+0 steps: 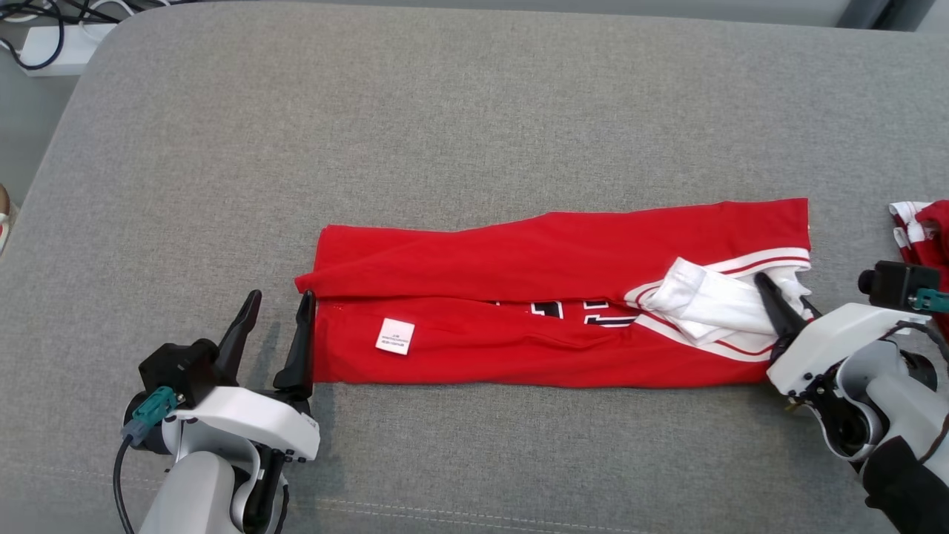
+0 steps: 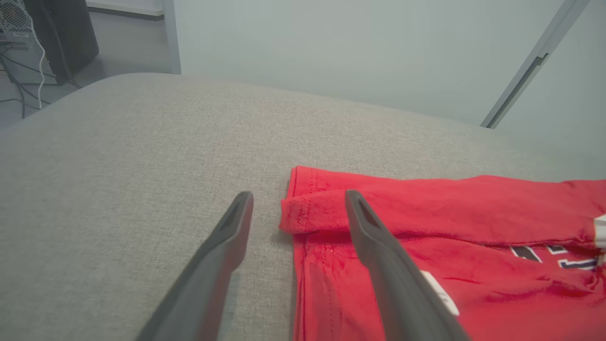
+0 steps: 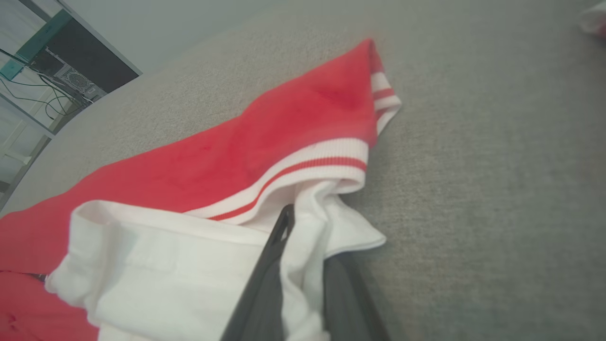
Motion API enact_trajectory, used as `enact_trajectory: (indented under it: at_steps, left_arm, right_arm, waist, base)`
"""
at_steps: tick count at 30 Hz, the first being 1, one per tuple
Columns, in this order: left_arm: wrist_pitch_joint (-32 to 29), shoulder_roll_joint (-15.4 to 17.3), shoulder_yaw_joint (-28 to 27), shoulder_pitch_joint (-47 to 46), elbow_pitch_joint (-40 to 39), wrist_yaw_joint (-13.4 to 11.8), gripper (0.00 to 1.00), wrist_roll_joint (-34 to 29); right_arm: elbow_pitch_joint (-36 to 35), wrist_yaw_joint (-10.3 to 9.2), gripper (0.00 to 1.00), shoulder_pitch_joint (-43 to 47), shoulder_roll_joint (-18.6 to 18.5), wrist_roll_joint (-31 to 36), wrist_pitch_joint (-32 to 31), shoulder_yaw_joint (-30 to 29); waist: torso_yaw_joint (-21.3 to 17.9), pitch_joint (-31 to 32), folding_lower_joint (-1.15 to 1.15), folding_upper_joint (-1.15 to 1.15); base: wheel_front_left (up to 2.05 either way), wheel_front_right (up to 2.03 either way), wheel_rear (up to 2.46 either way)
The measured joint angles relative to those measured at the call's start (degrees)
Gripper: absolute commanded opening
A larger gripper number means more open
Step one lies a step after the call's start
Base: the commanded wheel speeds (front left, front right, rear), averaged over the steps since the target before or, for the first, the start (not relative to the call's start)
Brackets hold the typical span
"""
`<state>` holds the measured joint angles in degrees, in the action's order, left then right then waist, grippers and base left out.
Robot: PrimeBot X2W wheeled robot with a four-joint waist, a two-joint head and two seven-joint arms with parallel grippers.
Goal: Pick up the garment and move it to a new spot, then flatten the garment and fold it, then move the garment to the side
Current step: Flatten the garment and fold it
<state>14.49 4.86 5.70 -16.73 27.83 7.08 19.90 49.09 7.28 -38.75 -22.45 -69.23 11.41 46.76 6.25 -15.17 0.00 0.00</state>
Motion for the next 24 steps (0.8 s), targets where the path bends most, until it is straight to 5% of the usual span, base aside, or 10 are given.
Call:
enact_trajectory:
  at_steps: [11, 24]
  left_arm:
    - [0.0, 0.0, -0.1, 1.7, 0.1, 0.0, 1.0, 0.9]
    - [0.0, -0.7, 1.7, 3.9, 1.1, 0.0, 1.0, 1.5]
  right_arm:
    - [1.4, 0.03, 0.0, 0.0, -4.1, -1.6, 2.3, -1.5]
    - [-17.4, -0.03, 0.0, -1.1, -5.6, 0.8, 0.4, 7.5]
  waist:
    - [-1.9, 2.3, 0.0, 0.0]
    - [-3.3, 6.5, 0.0, 0.0]
  base:
    - [0.0, 0.0, 0.0]
    - [0.0, 0.0, 0.0]
